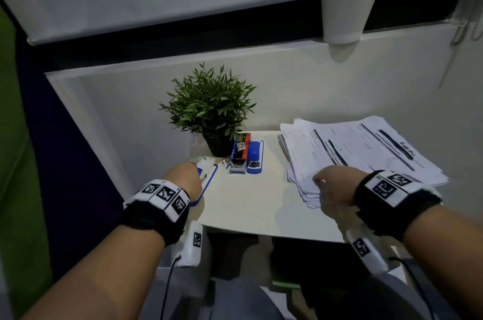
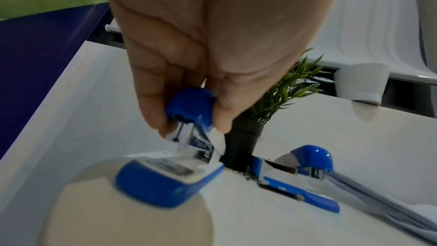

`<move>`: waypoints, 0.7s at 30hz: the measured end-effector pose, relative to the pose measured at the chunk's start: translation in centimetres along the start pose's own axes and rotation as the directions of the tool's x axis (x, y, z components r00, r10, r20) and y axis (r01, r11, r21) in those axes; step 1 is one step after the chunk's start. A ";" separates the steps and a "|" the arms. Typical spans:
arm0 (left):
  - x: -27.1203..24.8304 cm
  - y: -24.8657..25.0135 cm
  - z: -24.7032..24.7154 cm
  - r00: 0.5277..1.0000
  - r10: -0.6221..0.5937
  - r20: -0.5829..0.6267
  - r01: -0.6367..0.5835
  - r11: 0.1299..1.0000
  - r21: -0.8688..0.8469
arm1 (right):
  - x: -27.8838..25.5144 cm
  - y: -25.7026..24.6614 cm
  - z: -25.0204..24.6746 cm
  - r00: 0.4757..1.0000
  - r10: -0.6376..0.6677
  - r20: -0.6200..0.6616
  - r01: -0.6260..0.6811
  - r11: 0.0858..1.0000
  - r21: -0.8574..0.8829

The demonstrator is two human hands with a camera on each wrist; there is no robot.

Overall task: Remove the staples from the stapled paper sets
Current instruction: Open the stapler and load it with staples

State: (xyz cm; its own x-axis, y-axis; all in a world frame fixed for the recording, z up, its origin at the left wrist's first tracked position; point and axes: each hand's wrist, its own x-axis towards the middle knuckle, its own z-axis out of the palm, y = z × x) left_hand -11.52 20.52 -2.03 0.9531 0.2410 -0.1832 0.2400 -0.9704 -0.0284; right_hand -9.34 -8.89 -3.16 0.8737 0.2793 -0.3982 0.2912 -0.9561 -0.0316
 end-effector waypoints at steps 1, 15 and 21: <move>-0.4 0.3 0.0 1.000 0.017 0.010 -0.018 1.000 0.017 | 0.1 0.0 0.3 1.000 -0.022 -0.003 0.022 1.000 -0.011; -10.0 6.4 0.3 0.794 0.572 -0.203 -0.600 0.791 -0.117 | -5.3 -5.2 1.0 0.879 -0.317 -0.356 0.388 0.909 0.150; -8.6 7.8 2.2 0.814 0.418 -0.403 -0.577 0.656 -0.486 | -6.4 -3.7 0.7 0.900 -0.163 -0.403 0.272 0.935 0.227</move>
State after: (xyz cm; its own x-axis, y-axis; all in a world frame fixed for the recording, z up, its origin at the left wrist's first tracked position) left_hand -18.26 10.81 -2.84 0.9507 -0.2024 0.2349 -0.3030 -0.7675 0.5648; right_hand -16.28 -7.23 -1.17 0.8962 0.4434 0.0164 0.4211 -0.8383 -0.3462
